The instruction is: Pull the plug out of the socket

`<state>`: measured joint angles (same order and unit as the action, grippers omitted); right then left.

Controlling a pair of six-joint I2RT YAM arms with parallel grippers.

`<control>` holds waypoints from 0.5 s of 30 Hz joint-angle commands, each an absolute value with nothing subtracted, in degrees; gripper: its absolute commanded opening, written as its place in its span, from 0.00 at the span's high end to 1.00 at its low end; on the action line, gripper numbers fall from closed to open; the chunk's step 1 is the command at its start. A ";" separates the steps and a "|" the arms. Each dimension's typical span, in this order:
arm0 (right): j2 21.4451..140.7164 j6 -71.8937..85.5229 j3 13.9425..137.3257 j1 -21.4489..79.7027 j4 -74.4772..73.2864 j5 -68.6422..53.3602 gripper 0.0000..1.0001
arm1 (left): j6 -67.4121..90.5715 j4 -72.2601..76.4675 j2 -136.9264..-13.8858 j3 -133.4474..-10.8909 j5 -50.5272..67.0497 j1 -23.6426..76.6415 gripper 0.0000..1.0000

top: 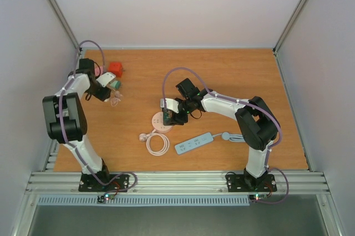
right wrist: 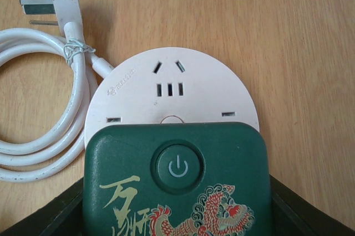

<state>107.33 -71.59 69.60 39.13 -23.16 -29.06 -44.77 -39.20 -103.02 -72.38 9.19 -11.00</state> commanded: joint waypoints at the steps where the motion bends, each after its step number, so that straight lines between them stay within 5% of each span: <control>1: 110.00 -70.24 68.73 38.54 -25.84 -21.66 0.98 | -38.89 -45.39 -109.04 -79.93 3.55 -11.46 0.62; 15: 110.09 -69.39 69.43 38.55 -25.92 -21.91 0.97 | -33.94 -49.97 -118.50 -88.62 -4.66 -14.48 0.59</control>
<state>107.35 -70.57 69.91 39.13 -22.90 -27.86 -35.42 -47.24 -115.66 -87.31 0.69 -11.94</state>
